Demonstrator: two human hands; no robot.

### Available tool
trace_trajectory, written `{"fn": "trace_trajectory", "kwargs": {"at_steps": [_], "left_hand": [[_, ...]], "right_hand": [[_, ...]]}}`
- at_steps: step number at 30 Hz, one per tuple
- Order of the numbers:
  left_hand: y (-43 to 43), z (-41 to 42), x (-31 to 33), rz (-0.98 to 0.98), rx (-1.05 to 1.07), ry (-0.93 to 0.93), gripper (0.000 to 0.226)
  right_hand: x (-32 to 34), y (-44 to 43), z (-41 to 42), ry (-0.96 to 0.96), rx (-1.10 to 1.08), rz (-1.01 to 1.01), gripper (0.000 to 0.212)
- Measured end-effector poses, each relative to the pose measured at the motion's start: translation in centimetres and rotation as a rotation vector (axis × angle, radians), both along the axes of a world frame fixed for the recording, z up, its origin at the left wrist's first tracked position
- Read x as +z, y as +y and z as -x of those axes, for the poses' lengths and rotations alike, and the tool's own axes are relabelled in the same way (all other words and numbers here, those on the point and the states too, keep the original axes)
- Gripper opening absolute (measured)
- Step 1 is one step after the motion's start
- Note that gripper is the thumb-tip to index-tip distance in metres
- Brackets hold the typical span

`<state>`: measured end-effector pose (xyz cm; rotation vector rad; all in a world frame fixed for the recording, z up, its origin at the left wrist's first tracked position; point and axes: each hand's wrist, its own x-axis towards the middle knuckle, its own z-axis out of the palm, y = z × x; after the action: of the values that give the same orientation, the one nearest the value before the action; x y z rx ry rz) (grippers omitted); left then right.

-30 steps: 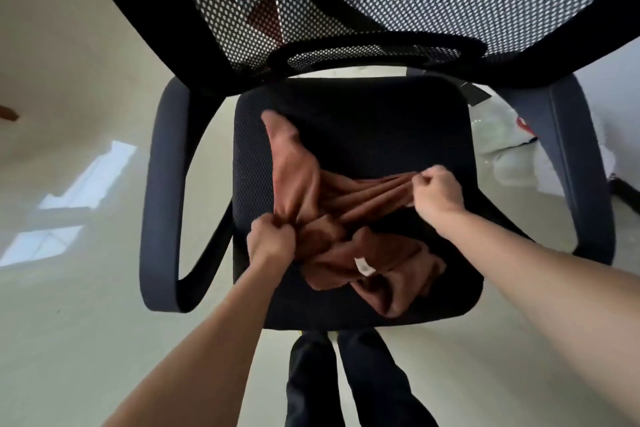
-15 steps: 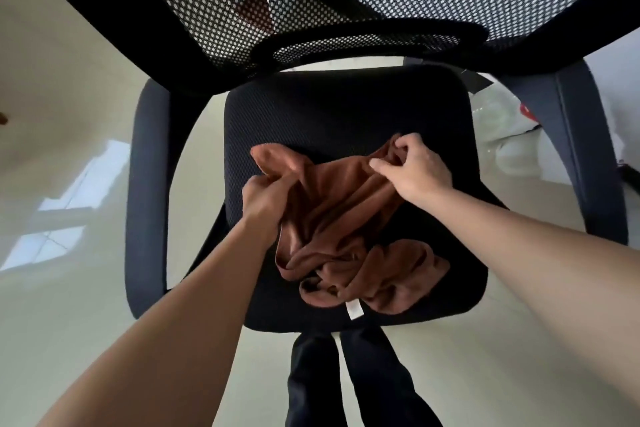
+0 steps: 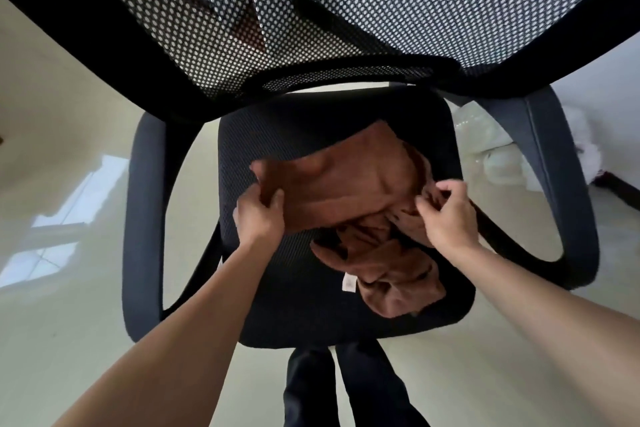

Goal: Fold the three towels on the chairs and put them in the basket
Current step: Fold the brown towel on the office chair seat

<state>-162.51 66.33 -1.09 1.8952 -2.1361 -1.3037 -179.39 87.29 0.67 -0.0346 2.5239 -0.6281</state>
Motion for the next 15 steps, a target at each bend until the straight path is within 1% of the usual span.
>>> {"fn": "trace_trajectory", "kwargs": {"at_steps": [2,4,6,9,10,11,12,13,15], "left_hand": [[0.1,-1.2,-1.0,-0.057,-0.028,-0.070,0.020],[0.1,-2.1,-1.7,-0.088,-0.055,-0.084,0.022],[0.0,-2.7,-2.0,-0.078,-0.090,-0.084,0.026],[-0.8,-2.5,-2.2,-0.043,-0.081,-0.011,0.025],[-1.3,-2.1,-2.0,-0.028,-0.064,0.009,0.024],[-1.8,-1.5,-1.6,-0.005,-0.043,0.040,0.022],[-2.5,-0.9,-1.1,0.025,-0.018,0.077,0.022],[-3.2,-0.2,-0.6,0.059,0.009,0.103,0.023],[-4.9,0.8,0.1,0.119,0.074,0.139,0.028]], "right_hand": [[-0.8,1.3,-0.2,-0.180,0.074,-0.194,0.048],[-0.8,1.1,0.2,-0.198,0.126,-0.269,0.061],[-0.6,-0.5,1.2,-0.146,0.096,-0.211,0.069],[-0.9,-4.0,3.2,-0.171,-0.084,-0.024,0.072],[-1.2,-4.9,3.9,-0.202,-0.125,0.027,0.066],[-1.5,-5.6,4.6,-0.231,-0.142,0.055,0.052],[-1.5,-6.3,5.4,-0.257,-0.136,0.056,0.038],[-1.5,-6.7,6.2,-0.258,-0.118,0.041,0.029],[-1.4,-7.2,7.7,-0.162,-0.097,0.019,0.020]]}}
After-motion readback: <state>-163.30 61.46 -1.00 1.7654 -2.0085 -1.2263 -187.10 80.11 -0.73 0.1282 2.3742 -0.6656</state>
